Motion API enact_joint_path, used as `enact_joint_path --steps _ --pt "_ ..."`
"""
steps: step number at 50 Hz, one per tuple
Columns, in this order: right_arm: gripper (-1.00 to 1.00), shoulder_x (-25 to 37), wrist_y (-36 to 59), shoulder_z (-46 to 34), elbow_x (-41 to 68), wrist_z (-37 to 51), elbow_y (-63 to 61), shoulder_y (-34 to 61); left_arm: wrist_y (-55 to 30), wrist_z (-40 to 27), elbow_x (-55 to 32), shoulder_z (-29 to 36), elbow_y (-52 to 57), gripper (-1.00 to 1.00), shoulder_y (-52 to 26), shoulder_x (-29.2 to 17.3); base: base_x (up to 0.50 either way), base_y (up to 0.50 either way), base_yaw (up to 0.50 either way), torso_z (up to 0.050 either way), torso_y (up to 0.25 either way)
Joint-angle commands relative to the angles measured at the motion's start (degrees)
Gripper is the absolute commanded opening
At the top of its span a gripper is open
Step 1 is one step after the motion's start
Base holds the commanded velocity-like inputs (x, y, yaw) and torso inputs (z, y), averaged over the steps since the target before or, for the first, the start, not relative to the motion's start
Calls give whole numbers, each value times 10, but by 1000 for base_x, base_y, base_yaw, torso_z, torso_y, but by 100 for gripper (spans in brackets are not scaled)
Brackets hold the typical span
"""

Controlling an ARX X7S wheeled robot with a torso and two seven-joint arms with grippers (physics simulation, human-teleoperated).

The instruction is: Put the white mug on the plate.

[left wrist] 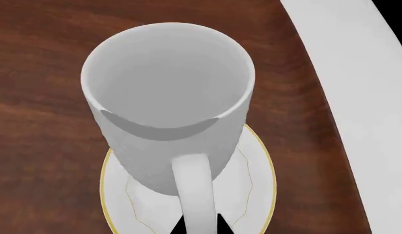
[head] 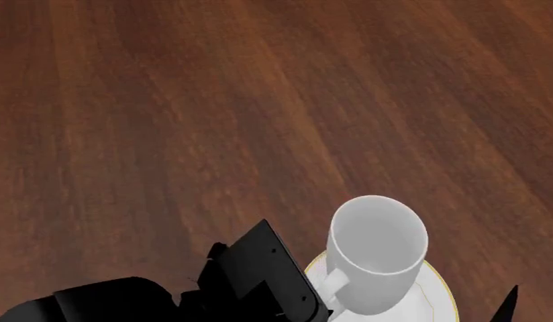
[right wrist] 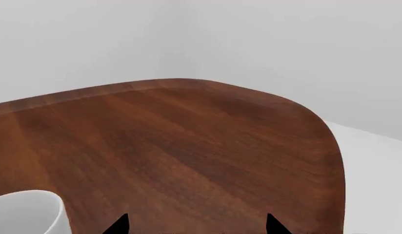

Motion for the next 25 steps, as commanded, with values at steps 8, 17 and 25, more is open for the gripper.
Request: enact_joint_path --steps 8,17,25 --pt "100 -1 -7 -6 -1 -1 7 0 44 7 6 20 -27 -100 15 7 0 0 0 0 0" --pt "100 -1 -11 -5 -1 1 6 -5 62 8 21 44 -40 -100 16 11 0 0 0 0 0" --pt "100 1 -10 -5 0 3 2 -8 73 8 20 45 -53 -100 16 17 0 0 0 0 1"
